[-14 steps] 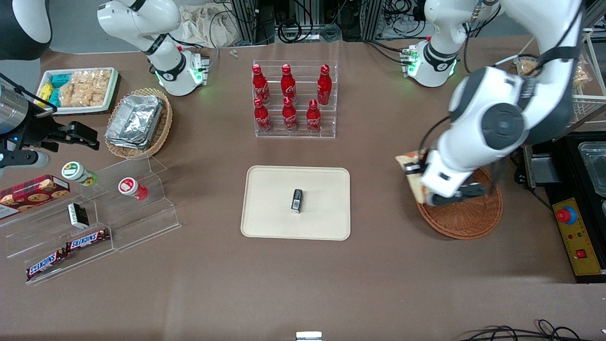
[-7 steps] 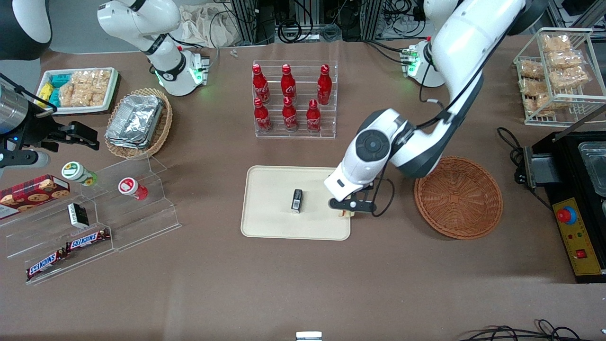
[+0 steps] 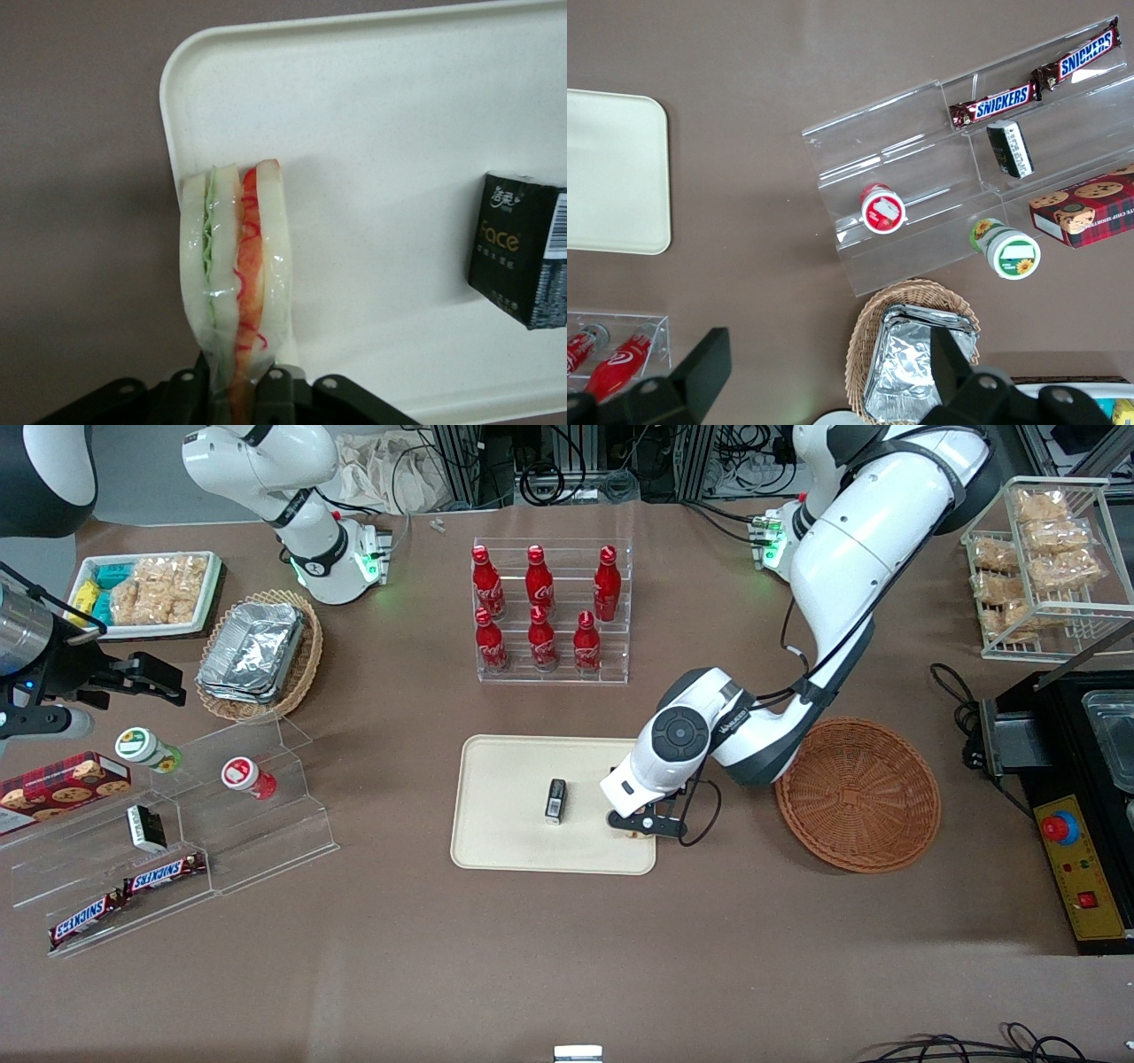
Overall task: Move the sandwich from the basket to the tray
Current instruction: 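Carry the sandwich over the cream tray and lower it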
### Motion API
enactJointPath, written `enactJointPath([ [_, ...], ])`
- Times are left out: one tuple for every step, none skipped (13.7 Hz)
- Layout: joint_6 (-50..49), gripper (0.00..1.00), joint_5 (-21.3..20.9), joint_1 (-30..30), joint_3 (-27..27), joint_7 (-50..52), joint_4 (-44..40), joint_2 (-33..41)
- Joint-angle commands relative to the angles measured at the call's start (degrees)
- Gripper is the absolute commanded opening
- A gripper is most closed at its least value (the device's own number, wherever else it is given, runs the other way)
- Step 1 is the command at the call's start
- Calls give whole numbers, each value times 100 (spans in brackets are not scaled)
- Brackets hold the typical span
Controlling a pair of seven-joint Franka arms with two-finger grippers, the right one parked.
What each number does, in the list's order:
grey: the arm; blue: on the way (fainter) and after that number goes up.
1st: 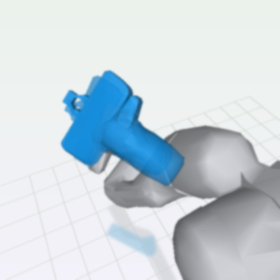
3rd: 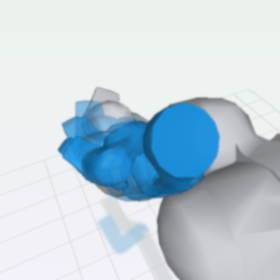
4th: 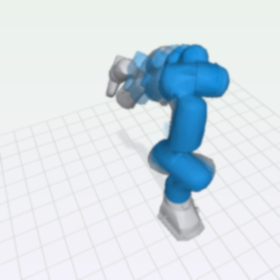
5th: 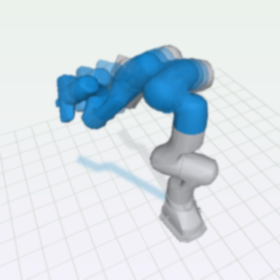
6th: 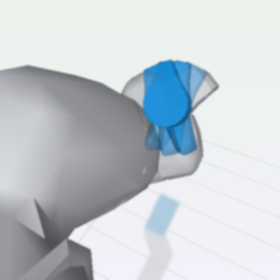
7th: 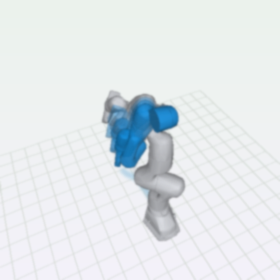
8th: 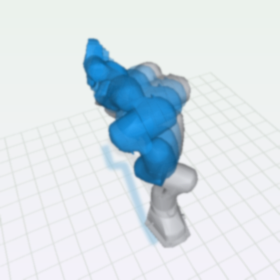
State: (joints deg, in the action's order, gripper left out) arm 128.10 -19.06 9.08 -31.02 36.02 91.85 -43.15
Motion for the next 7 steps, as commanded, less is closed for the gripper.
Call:
enactJointPath([
  [-4, 100, -19, 41, 9, 98, -123, -1],
  [-13, 100, 51, 24, 9, 176, -123, 8],
  [-13, 100, 148, 6, 9, 299, -141, 43],
  [-39, 100, 192, -29, 9, 387, -150, 104],
  [-100, 100, 236, -134, 9, 396, -167, 210],
  [-266, 100, 236, -239, 0, 344, -176, 350],
  [-485, 100, 236, -379, -18, 300, -176, 525],
])
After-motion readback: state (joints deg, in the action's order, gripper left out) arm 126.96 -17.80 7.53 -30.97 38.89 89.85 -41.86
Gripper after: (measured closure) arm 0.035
